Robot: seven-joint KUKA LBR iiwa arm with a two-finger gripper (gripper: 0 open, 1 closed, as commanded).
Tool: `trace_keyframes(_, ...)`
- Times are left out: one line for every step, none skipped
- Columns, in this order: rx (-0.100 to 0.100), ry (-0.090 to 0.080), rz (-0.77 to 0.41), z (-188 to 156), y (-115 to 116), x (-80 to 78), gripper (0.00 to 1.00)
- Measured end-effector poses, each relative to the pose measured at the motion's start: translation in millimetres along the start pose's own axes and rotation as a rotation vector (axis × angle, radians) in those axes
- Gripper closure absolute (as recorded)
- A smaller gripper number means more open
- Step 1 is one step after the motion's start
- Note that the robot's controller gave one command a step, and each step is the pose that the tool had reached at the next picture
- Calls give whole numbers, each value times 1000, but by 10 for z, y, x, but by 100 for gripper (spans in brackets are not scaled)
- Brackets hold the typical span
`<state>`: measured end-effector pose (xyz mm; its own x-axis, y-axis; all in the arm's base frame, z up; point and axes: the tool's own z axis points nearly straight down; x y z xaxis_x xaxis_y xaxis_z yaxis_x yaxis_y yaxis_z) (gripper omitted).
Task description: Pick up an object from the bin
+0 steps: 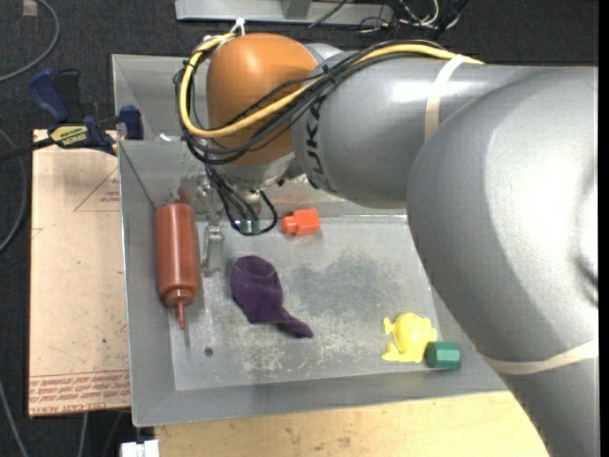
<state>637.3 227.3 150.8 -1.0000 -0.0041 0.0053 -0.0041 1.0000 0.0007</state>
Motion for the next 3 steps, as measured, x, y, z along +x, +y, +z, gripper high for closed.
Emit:
trace_keyframes(-1, -7, 3, -56, -10, -17, 0)
trace_keyframes(-3, -8, -119, 3, -329, 203, 0)
trace_keyframes(-1, -9, -245, 367, -797, 489, 0)
